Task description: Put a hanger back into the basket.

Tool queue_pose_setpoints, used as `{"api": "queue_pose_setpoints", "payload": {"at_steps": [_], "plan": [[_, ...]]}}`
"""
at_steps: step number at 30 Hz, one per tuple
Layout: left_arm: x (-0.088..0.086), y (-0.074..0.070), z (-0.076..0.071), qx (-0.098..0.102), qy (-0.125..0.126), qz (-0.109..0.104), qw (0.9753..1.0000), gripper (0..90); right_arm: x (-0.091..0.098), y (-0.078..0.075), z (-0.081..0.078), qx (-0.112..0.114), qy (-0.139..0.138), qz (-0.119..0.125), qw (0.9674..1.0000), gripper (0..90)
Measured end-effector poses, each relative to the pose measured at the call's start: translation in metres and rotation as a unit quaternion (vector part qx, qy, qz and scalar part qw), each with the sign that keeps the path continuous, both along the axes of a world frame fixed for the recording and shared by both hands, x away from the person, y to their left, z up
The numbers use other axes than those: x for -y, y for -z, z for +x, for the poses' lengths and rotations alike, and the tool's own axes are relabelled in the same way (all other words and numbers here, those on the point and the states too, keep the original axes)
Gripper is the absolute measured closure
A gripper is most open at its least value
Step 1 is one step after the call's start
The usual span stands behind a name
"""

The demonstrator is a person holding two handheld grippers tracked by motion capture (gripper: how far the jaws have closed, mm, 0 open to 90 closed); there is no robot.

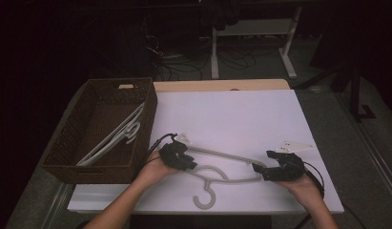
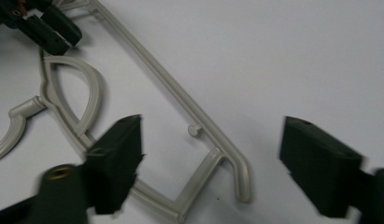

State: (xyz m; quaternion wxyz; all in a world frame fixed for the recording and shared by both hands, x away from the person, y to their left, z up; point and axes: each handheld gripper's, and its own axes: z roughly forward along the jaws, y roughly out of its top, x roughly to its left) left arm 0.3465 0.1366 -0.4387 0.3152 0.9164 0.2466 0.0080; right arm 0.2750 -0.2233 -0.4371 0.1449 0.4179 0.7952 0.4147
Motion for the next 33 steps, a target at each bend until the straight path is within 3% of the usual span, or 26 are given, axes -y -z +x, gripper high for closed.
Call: {"api": "queue_pose_setpoints", "payload": {"at_steps": [7,12,19,24,33], "plan": [[-0.012,-0.009,0.005,0.006,-0.017,-0.068,0.9975,41.6,-0.013,0.002,0.009,-0.034,-0.009,-0.013,0.9993,71.4],[-0.015,-0.012,0.005,0.004,-0.013,-0.106,0.9943,30.1,-0.026,0.007,0.017,-0.064,-0.010,-0.044,0.9970,88.3],[-0.014,-0.012,0.004,0.007,-0.010,-0.113,0.9936,17.2,-0.041,0.016,0.021,-0.075,-0.008,-0.107,0.9914,88.9],[-0.013,-0.011,0.004,0.006,-0.005,-0.111,0.9938,16.3,-0.042,0.016,0.025,-0.070,0.004,-0.117,0.9907,89.0],[-0.013,-0.011,0.004,0.005,0.000,-0.109,0.9941,16.3,-0.047,0.015,0.048,-0.061,0.020,-0.145,0.9874,89.0]]}}
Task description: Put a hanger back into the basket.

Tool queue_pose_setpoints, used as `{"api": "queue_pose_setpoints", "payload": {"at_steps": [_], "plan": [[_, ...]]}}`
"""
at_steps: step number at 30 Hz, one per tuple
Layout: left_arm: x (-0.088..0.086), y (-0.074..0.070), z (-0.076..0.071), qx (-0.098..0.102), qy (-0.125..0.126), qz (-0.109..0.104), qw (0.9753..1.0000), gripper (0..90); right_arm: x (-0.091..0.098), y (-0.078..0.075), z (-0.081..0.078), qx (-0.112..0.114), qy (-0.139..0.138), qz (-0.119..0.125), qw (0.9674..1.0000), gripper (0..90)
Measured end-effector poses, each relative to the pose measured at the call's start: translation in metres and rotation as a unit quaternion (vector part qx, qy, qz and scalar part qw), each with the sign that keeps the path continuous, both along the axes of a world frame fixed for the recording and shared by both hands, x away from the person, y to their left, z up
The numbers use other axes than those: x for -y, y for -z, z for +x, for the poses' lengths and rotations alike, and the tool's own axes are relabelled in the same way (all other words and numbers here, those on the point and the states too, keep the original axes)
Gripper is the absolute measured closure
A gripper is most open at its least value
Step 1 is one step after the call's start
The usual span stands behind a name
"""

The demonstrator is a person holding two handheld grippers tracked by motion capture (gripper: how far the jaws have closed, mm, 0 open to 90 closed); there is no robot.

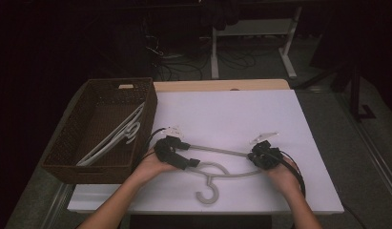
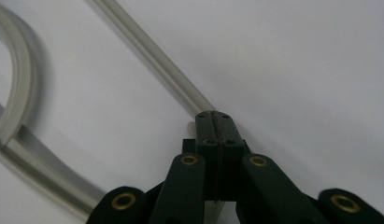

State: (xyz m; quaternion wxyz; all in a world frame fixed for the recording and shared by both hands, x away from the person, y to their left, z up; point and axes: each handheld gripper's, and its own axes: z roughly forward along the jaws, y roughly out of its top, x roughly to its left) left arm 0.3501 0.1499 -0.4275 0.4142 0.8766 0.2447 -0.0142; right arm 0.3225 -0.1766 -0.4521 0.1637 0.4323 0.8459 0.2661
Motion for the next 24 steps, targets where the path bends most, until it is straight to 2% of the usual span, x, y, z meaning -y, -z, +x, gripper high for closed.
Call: {"api": "queue_pose_setpoints", "payload": {"at_steps": [10,15,20,24], "plan": [[0.001,0.001,0.000,0.003,0.005,0.005,1.0000,16.3,-0.004,0.000,0.045,0.014,0.015,-0.027,0.9994,89.0],[0.001,0.001,-0.001,0.003,0.007,0.007,0.9999,16.4,-0.004,0.000,0.070,0.016,0.028,-0.019,0.9993,89.0],[0.002,0.002,-0.001,0.003,0.010,0.008,0.9999,16.4,-0.007,0.001,0.092,0.021,0.029,-0.024,0.9991,89.0],[0.002,0.002,-0.001,0.003,0.011,0.009,0.9999,16.4,-0.007,0.000,0.103,0.019,0.028,-0.021,0.9992,88.9]]}}
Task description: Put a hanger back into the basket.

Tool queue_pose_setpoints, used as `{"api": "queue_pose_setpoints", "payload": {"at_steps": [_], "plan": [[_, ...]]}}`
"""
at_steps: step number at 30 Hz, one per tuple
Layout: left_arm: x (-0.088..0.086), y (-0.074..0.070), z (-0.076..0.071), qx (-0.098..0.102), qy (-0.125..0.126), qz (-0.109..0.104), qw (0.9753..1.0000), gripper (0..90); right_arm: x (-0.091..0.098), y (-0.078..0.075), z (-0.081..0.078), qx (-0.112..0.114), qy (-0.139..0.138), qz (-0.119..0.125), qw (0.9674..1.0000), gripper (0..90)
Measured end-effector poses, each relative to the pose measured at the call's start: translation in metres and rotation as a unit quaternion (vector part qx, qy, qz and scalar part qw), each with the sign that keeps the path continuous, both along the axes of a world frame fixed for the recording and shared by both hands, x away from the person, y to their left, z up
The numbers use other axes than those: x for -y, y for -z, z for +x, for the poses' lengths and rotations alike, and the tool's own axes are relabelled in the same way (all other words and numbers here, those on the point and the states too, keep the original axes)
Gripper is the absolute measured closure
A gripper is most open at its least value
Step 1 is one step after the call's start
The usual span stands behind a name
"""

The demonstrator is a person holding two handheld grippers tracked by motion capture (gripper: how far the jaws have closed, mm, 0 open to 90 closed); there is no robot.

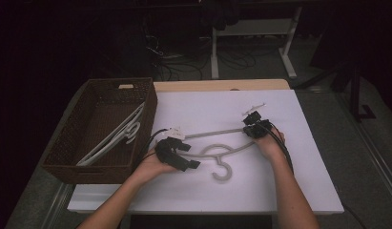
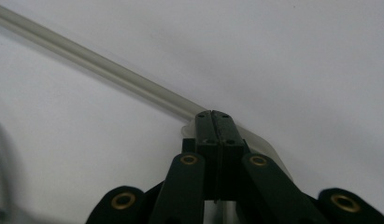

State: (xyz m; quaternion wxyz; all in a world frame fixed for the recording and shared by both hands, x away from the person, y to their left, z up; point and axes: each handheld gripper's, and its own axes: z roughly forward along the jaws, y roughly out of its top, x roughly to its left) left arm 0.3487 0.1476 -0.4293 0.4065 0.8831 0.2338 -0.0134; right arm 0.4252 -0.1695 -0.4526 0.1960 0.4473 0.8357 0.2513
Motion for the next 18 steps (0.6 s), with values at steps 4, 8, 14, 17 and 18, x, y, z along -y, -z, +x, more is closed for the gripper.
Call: {"api": "queue_pose_setpoints", "payload": {"at_steps": [4,8,14,17,18], "plan": [[0.000,0.000,0.000,0.001,-0.001,-0.002,1.0000,16.4,0.004,-0.007,0.001,0.001,0.006,0.018,0.9998,88.9],[0.000,0.000,0.000,0.004,0.002,0.000,1.0000,16.4,0.007,-0.017,0.003,0.004,0.010,0.042,0.9991,88.9],[0.000,0.000,-0.001,0.004,0.002,0.000,1.0000,16.4,0.005,-0.017,0.014,-0.011,0.014,0.049,0.9986,88.9],[0.000,0.000,-0.001,0.005,0.002,0.000,1.0000,16.4,0.004,-0.011,0.018,-0.027,0.021,0.041,0.9986,88.9],[0.000,0.000,-0.001,0.005,0.002,0.000,1.0000,16.4,0.004,-0.009,0.019,-0.029,0.022,0.037,0.9986,88.9]]}}
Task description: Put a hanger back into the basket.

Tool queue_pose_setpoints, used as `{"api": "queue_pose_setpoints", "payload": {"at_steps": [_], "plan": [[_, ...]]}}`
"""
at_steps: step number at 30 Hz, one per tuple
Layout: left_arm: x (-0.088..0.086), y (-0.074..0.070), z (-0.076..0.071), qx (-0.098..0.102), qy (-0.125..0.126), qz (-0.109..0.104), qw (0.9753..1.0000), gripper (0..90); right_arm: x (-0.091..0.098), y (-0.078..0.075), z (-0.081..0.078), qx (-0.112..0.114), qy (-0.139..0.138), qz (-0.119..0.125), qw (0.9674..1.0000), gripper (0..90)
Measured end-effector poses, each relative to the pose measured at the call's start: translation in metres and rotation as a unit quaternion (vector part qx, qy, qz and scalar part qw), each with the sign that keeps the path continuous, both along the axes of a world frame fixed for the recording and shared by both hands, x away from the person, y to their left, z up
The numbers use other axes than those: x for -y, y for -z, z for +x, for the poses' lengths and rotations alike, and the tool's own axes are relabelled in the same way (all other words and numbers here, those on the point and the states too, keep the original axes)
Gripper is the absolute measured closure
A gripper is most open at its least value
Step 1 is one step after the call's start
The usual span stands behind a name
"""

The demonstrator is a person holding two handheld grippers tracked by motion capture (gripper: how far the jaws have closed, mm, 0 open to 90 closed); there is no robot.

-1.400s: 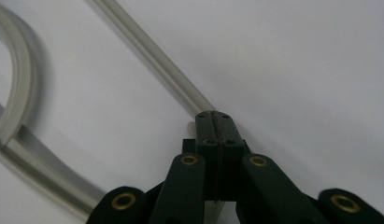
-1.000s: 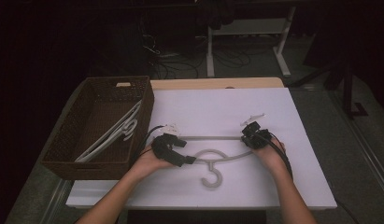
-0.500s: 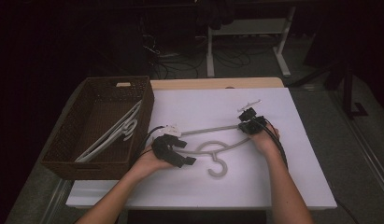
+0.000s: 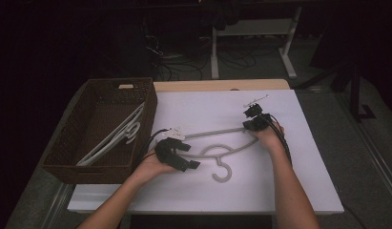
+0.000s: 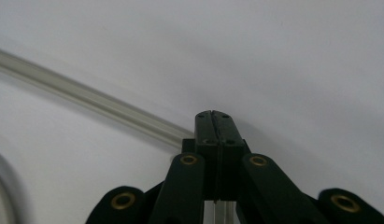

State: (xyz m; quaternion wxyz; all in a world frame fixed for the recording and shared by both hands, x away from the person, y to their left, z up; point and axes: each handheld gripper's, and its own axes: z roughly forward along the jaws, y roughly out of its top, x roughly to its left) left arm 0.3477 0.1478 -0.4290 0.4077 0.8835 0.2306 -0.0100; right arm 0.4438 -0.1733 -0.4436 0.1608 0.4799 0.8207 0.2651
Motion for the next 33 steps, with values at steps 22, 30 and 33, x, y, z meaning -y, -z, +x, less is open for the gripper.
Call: {"api": "queue_pose_setpoints", "payload": {"at_steps": [22,30,33], "plan": [[0.020,0.008,0.018,0.059,0.008,0.076,0.9953,31.4,-0.015,-0.004,0.013,-0.050,0.008,-0.051,0.9974,89.7],[0.033,0.020,0.024,0.066,0.045,0.129,0.9885,49.2,-0.014,-0.003,0.015,-0.052,0.004,-0.046,0.9976,89.7],[0.035,0.018,0.026,0.069,0.054,0.132,0.9873,58.7,-0.013,-0.003,0.015,-0.053,0.005,-0.043,0.9976,89.7]]}}
